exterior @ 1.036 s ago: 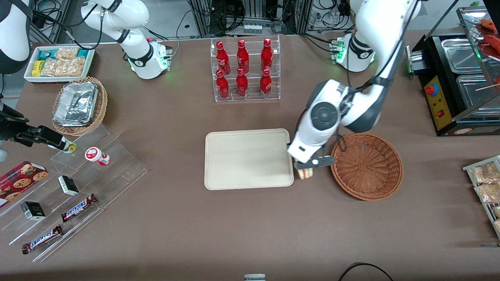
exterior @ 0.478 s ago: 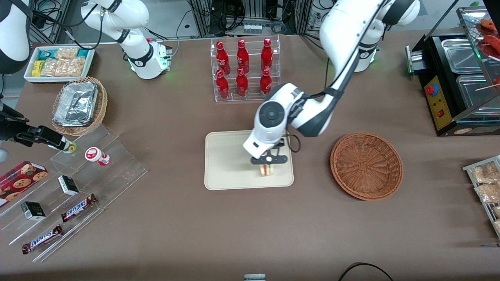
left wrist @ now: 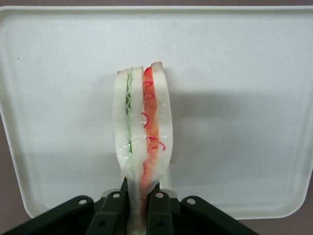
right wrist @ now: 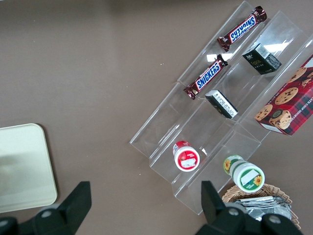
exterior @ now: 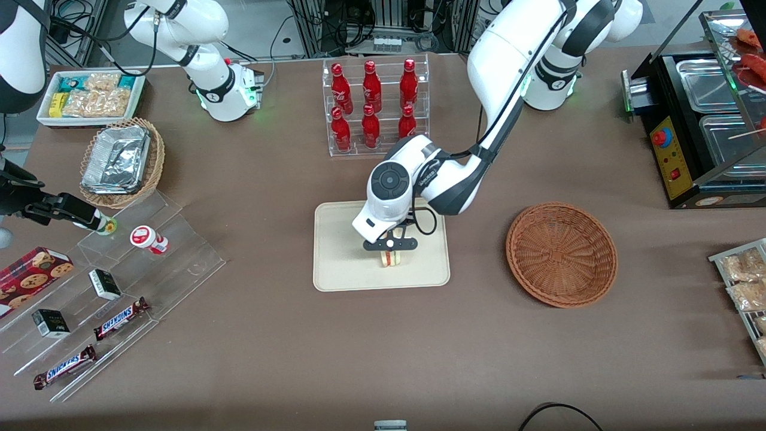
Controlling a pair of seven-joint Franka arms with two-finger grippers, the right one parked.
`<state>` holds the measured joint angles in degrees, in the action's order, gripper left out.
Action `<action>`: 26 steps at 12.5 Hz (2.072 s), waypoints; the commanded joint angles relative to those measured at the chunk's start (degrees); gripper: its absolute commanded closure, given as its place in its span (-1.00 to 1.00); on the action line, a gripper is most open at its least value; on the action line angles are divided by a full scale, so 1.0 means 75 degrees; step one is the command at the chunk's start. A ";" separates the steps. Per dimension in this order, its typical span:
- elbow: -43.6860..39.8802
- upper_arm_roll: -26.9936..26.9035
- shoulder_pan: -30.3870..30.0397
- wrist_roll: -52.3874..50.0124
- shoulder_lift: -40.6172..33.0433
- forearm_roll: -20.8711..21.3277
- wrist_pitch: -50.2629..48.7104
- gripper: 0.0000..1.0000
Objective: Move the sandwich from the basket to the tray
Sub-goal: 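Lower the sandwich onto the tray and open the left gripper, then raise the open left gripper away from the sandwich on the tray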
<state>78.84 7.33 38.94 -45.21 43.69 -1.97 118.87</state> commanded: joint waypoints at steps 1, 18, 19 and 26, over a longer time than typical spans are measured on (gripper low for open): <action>-0.0421 -0.0075 0.0117 -0.0345 0.0291 -0.0171 -0.0123 1.00; -0.0539 -0.0157 0.0047 -0.0487 -0.0878 -0.0089 -0.1257 -1.00; -0.0516 -0.0204 0.0047 -0.0487 -0.0996 -0.0008 -0.1526 -1.00; 0.0127 -0.1083 -0.0502 0.0868 -0.2178 0.0204 -0.2231 -1.00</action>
<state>75.40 -0.76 37.14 -43.25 31.49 -1.21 102.68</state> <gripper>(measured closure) 0.000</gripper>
